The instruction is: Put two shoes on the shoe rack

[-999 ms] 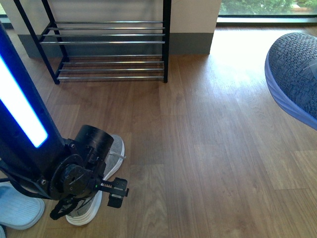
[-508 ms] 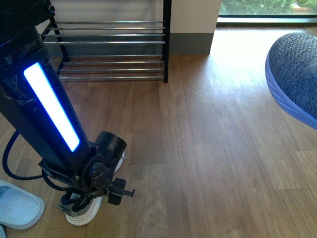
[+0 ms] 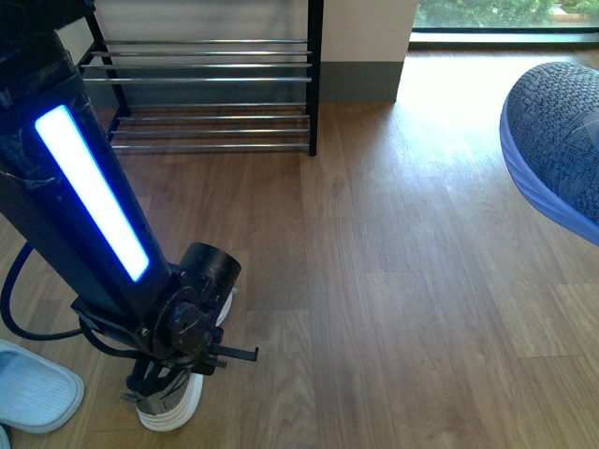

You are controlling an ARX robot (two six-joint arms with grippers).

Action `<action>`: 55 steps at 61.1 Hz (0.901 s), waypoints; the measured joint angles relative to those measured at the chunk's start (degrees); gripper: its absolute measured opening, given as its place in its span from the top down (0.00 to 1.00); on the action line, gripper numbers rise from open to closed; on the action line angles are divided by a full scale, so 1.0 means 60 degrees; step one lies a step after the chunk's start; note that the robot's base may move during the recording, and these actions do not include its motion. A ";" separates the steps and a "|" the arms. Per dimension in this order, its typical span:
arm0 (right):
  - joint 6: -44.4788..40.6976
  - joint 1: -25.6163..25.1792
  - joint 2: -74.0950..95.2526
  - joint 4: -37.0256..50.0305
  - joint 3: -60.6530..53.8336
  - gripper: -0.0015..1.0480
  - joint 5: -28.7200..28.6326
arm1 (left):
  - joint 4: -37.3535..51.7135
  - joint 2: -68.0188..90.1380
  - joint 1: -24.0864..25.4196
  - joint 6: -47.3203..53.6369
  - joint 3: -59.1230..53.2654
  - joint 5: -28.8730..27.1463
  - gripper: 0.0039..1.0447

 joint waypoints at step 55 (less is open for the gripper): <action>0.0000 0.0004 0.0000 0.0000 0.0000 0.99 -0.0004 | -0.1570 -1.5063 0.0200 -0.1220 -0.8499 -0.2193 0.98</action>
